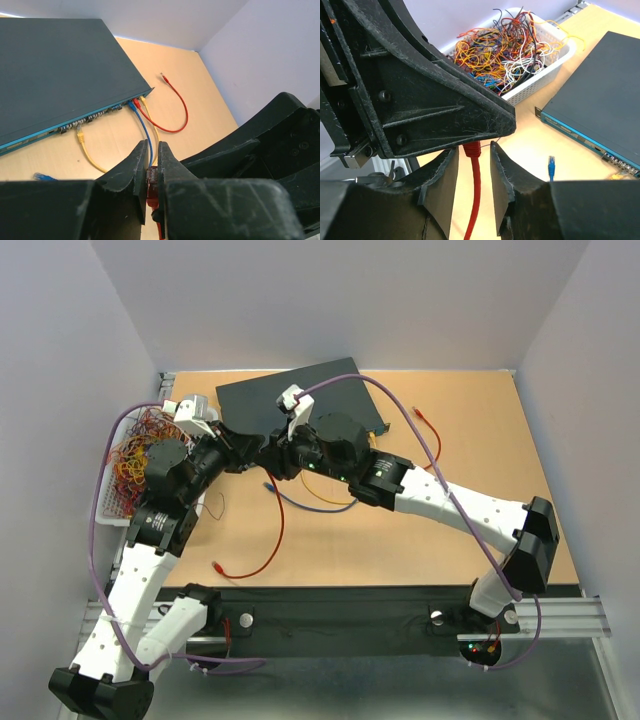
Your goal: Insert the plug into the switch port
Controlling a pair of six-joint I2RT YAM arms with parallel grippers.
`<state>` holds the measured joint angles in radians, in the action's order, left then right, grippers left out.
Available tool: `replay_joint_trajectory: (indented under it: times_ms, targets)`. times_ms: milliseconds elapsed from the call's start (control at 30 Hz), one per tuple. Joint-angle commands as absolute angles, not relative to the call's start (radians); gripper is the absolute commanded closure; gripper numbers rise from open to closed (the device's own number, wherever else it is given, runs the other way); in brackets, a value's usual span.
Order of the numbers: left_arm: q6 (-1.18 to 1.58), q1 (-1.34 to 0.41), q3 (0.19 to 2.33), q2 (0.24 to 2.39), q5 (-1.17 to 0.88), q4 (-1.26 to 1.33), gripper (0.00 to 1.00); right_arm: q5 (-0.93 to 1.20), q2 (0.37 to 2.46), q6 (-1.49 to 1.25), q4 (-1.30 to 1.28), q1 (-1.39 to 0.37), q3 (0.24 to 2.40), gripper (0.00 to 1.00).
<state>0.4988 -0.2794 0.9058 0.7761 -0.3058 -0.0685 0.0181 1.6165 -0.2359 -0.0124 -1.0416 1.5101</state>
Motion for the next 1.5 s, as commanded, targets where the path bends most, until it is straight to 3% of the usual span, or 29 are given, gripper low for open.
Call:
replay_joint_trajectory:
  times_ms: [0, 500, 633, 767, 833, 967, 1000, 1167, 1467]
  targets:
    - [0.499, -0.279, 0.914, 0.769, -0.311, -0.012, 1.0, 0.026, 1.62, -0.241, 0.029, -1.048, 1.566, 0.64]
    - [0.502, -0.279, 0.914, 0.769, -0.31, -0.012, 1.0, 0.028, 1.634, -0.256, 0.029, -1.048, 1.559, 0.73]
    - [0.5, -0.278, 0.913, 0.769, -0.31, -0.012, 1.0, 0.018, 1.634, -0.259, 0.031, -1.046, 1.554, 0.83]
    - [0.497, -0.279, 0.91, 0.769, -0.308, -0.011, 1.0, 0.006, 1.625, -0.259, 0.031, -1.048, 1.548, 1.0]
    - [0.495, -0.278, 0.908, 0.772, -0.307, -0.014, 1.0, -0.006, 1.623, -0.258, 0.031, -1.048, 1.545, 1.0]
    - [0.486, -0.278, 0.91, 0.773, -0.299, -0.026, 0.71, -0.052, 1.611, -0.267, 0.031, -1.048, 1.514, 1.0]
    - [0.48, -0.279, 0.911, 0.773, -0.285, -0.032, 0.57, -0.06, 1.603, -0.268, 0.031, -1.048, 1.505, 0.99]
    - [0.425, -0.278, 0.936, 0.775, -0.206, -0.089, 0.3, -0.095, 1.582, -0.294, 0.029, -1.042, 1.428, 1.0]
    - [0.281, -0.27, 0.988, 0.772, -0.02, -0.184, 0.19, -0.029, 1.63, -0.408, 0.029, -0.991, 1.315, 1.0]
